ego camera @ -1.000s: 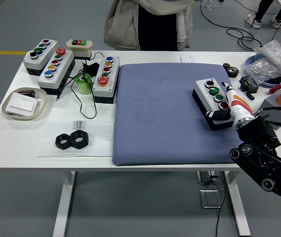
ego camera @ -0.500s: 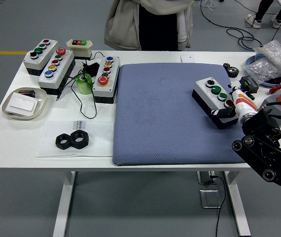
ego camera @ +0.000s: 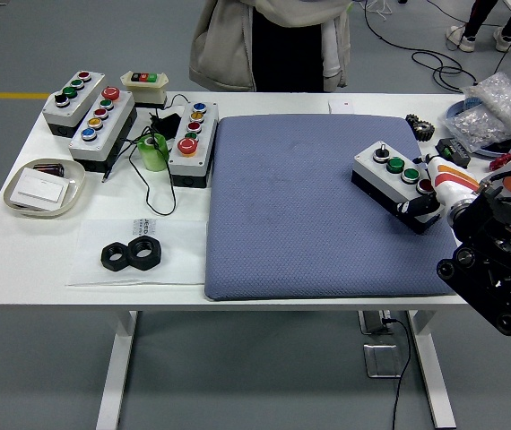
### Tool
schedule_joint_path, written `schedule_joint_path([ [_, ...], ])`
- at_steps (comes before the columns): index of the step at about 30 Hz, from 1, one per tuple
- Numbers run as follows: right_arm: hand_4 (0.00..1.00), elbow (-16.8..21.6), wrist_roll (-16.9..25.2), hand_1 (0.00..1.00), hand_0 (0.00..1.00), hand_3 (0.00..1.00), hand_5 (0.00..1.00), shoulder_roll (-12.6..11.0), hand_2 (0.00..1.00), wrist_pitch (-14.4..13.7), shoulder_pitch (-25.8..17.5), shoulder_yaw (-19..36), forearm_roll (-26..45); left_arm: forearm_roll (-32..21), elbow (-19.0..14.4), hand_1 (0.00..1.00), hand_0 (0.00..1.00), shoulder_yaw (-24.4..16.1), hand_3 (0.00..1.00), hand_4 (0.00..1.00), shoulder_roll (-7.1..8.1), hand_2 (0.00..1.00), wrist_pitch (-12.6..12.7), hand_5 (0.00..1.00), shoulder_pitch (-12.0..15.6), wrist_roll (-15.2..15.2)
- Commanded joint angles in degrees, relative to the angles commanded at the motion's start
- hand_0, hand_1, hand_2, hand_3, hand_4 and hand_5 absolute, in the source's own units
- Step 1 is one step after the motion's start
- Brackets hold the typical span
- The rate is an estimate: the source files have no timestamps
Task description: Pick up the button,place it on the desk,press the button,press the button
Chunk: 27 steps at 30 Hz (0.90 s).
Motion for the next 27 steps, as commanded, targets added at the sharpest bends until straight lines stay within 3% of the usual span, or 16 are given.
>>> schedule_joint_path([
  [1, 0.849, 0.73, 0.58, 0.478, 0.494, 0.680, 0.091, -0.70, 0.511, 0.17, 0.10, -0.76, -0.21, 0.14, 0.01, 0.644, 0.681, -0.12, 0.780, 0.691, -0.01, 0.736, 0.00, 0.998, 0.01, 0.02],
  [2, 0.826, 1.32, 1.08, 0.453, 0.443, 0.677, 0.152, -1.26, 0.498, 0.31, 0.18, -1.48, -0.01, 0.23, 0.02, 0.644, 0.681, -0.14, 0.779, 0.691, 0.01, 0.737, -0.02, 0.998, 0.00, 0.03],
  [7, 0.826, 3.42, 5.53, 0.453, 0.443, 0.677, 0.152, -3.22, 0.498, 2.02, 0.56, -4.88, 4.77, 0.39, 0.04, 0.644, 0.681, -0.13, 0.779, 0.691, 0.04, 0.737, -0.02, 0.998, -0.02, 0.03],
  [8, 0.790, 4.08, 6.86, 0.454, 0.445, 0.681, 0.182, -3.70, 0.498, 2.27, 0.64, -5.60, 5.78, 0.42, 0.05, 0.644, 0.681, -0.14, 0.779, 0.694, 0.04, 0.737, 0.00, 0.998, -0.01, 0.01],
  [12, 0.790, 7.38, 13.79, 0.454, 0.445, 0.681, 0.182, -5.96, 0.498, 1.01, 1.16, -9.66, 9.63, 0.68, 0.04, 0.644, 0.681, -0.16, 0.779, 0.694, 0.11, 0.737, 0.00, 0.998, -0.04, 0.01],
  [16, 0.782, 10.70, 21.38, 0.456, 0.448, 0.682, 0.177, -7.67, 0.494, 0.23, 1.88, -14.50, 8.99, 0.90, 0.03, 0.644, 0.682, -0.22, 0.779, 0.688, 0.14, 0.736, -0.03, 0.998, 0.02, -0.01],
  [23, 0.801, 8.47, 30.84, 0.454, 0.443, 0.680, 0.145, -8.43, 0.493, -2.37, 4.96, -19.41, 6.08, 0.66, 0.02, 0.644, 0.682, -0.09, 0.780, 0.686, 0.13, 0.737, -0.03, 0.998, -0.09, -0.06],
  [27, 0.817, 6.40, 31.54, 0.458, 0.445, 0.703, 0.135, -8.25, 0.504, -1.65, 5.65, -19.91, 5.25, 0.48, 0.02, 0.644, 0.682, 0.00, 0.782, 0.687, 0.12, 0.738, 0.00, 0.998, -0.12, -0.08],
])
